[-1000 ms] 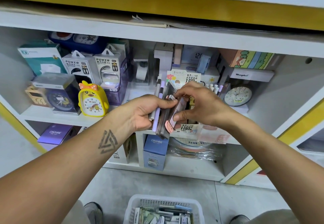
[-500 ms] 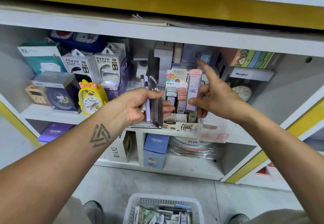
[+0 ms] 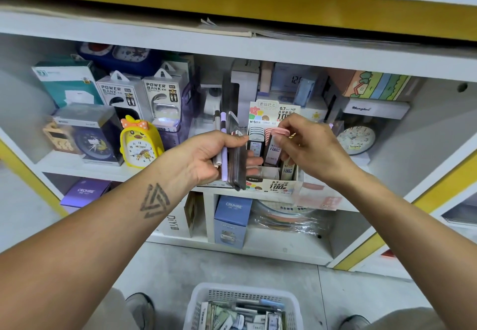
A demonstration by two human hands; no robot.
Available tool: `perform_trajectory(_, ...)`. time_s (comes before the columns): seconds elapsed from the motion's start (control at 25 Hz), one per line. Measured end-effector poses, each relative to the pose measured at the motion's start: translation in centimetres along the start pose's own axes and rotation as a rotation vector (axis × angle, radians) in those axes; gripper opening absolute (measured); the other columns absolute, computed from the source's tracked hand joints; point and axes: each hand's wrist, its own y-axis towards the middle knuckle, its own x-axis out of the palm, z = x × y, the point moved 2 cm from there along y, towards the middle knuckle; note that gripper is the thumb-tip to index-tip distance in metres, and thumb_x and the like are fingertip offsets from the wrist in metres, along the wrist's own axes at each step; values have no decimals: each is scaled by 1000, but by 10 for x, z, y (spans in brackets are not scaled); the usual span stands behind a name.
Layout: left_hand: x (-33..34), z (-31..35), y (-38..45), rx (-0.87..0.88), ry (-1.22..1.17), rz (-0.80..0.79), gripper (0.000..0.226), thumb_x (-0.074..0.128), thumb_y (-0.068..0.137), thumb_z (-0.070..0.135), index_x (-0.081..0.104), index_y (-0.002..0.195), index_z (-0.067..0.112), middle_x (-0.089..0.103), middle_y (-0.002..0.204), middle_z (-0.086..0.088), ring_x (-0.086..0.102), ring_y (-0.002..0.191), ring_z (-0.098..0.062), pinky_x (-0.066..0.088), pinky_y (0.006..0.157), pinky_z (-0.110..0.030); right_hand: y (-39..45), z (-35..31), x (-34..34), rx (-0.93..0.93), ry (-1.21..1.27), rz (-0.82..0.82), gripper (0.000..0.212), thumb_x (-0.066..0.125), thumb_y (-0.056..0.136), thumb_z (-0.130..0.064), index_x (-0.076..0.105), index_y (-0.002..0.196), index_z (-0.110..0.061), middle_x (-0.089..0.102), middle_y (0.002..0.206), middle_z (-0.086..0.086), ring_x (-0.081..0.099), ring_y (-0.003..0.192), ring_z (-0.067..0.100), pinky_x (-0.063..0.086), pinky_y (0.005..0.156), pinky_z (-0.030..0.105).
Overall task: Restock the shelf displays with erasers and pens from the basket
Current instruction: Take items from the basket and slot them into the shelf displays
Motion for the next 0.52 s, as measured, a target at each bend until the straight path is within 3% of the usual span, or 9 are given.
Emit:
perform_trajectory(0.12,0,1,-2,14,-3,-4,6,64,89,3,65,95,3,73,90,-22,71,93,-42,55,71,-63,0,1,2,-79,-124,2,6,66,95,-24,72,95,-24,61,80,-17,57,74,0,41,67,20)
perform_trajectory(0.28,1,0,-3,25,32,-2,21,62,89,3,64,110,0,71,105,-24,72,93,-37,56,73,-61,1,5,6,-57,-238,-57,12,66,95,-19,73,102,-13,68,90,-2,59,83,17,46,74,32)
perform_trajectory(0.4,3,-2,-4,19,62,-25,12,62,89,3,65,100,-1,73,94,-23,73,84,-35,58,71,-57,1,4,5,-47,-306,-14,12,64,96,-17,70,106,-14,67,97,-1,57,84,15,45,78,30)
perform_trajectory(0.52,7,-4,-3,28,86,-55,12,65,85,3,69,95,0,73,91,-21,74,82,-34,58,73,-55,2,-5,6,83,-3,20,16,68,93,-17,70,108,-22,67,92,-9,56,67,-2,46,69,17)
